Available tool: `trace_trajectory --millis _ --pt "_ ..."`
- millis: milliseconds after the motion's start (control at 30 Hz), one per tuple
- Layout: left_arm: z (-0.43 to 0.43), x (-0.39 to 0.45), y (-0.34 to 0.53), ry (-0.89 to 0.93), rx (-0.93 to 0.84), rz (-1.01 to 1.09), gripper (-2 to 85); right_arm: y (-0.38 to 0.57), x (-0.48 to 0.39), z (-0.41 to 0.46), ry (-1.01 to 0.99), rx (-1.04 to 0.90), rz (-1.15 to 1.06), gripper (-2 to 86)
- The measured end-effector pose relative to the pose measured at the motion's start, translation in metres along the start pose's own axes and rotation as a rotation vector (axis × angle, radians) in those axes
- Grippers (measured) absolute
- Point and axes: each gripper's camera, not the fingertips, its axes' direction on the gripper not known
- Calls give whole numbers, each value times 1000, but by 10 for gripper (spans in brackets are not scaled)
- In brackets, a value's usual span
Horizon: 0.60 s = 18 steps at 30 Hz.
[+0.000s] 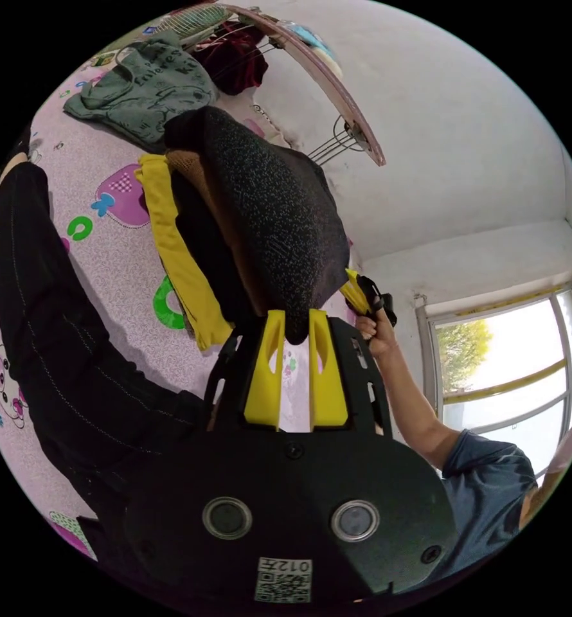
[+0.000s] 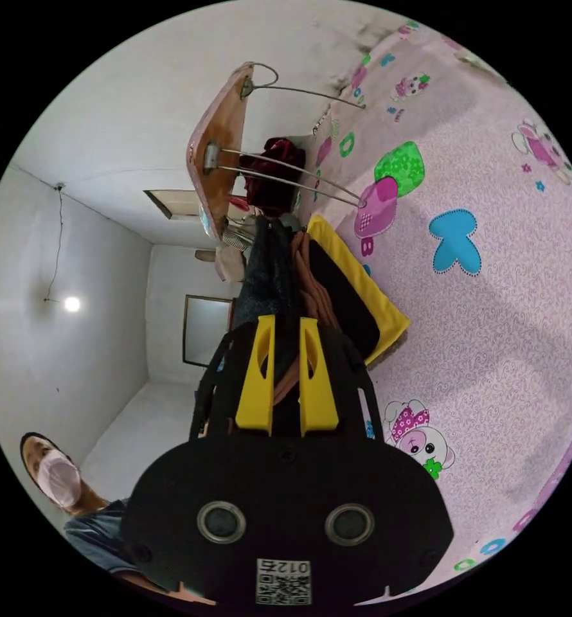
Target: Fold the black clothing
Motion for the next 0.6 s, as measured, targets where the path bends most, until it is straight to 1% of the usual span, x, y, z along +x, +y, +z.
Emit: trace_trajectory --millis 67,133,200,267,333,400,500,600 --pt "-11 19 -3 19 36 46 66 -5 -27 -7 -5 6 -84 50" --pt "-23 42 -6 -23 62 102 64 -12 -67 -18 10 15 -190 44" --pt "-14 47 -2 -49 9 104 61 -11 -81 -19 76 -1 -231 43" --pt "3 34 4 -91 -56 69 59 -4 -64 -10 161 -55 -181 43" --pt "17 16 10 -107 -98 16 56 11 -20 8 214 -131 -68 43" --pt "23 5 16 -114 -114 -5 53 20 -1 13 167 -117 -16 44" --pt "24 8 17 -117 -120 12 47 26 -5 19 174 -120 -51 50" --pt "23 16 19 -116 -130 58 36 26 -7 18 154 -145 -31 59"
